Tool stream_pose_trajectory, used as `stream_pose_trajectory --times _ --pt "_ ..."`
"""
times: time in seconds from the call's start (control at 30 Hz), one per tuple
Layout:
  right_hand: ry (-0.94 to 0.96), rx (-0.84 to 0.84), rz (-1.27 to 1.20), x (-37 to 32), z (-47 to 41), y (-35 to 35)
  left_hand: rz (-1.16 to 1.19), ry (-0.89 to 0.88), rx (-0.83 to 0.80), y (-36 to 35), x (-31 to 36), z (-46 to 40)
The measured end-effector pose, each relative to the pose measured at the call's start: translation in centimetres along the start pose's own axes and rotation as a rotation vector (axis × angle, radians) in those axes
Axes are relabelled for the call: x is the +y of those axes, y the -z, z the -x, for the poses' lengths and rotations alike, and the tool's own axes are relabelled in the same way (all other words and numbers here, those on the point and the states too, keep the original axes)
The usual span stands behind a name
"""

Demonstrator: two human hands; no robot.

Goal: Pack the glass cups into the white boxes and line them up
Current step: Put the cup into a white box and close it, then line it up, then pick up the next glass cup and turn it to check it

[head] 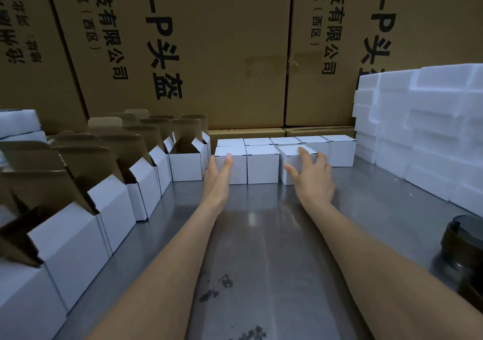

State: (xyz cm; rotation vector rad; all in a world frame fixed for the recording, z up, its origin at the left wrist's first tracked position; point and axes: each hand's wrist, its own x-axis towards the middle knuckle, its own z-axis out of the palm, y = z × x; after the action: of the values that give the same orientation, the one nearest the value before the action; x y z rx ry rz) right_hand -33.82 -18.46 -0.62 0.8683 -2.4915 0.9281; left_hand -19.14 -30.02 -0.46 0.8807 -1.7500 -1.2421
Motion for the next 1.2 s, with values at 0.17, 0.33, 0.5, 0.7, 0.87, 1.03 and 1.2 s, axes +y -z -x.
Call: stream_pose_trajectory --times 0.17,0.33,0.5,0.7,0.87,1.03,1.2 --pt "0.035 -0.022 0.052 0.1 -0.4 -0.5 -0.007 -0.003 -0.017 0.0 -0.1 0.0" --pt "0.056 -0.031 0.074 0.2 -0.2 -0.7 0.007 0.005 -0.033 0.1 -0.2 0.1" --pt "0.006 -0.004 0.066 -0.2 1.3 -0.3 0.118 -0.015 0.023 0.2 0.6 0.8" --pt "0.02 -0.049 0.22 -0.2 4.8 1.7 0.076 0.008 -0.07 0.7 1.1 4.3" --pt "0.08 -0.109 0.206 -0.6 8.8 4.5 0.047 -0.02 -0.192 1.2 2.2 9.4" --pt "0.132 -0.161 0.219 -0.9 13.2 7.6 0.173 -0.016 -0.155 2.2 3.6 15.0" --pt "0.191 -0.182 0.222 -0.9 17.0 10.3 0.186 -0.015 -0.157 3.6 4.4 20.1"
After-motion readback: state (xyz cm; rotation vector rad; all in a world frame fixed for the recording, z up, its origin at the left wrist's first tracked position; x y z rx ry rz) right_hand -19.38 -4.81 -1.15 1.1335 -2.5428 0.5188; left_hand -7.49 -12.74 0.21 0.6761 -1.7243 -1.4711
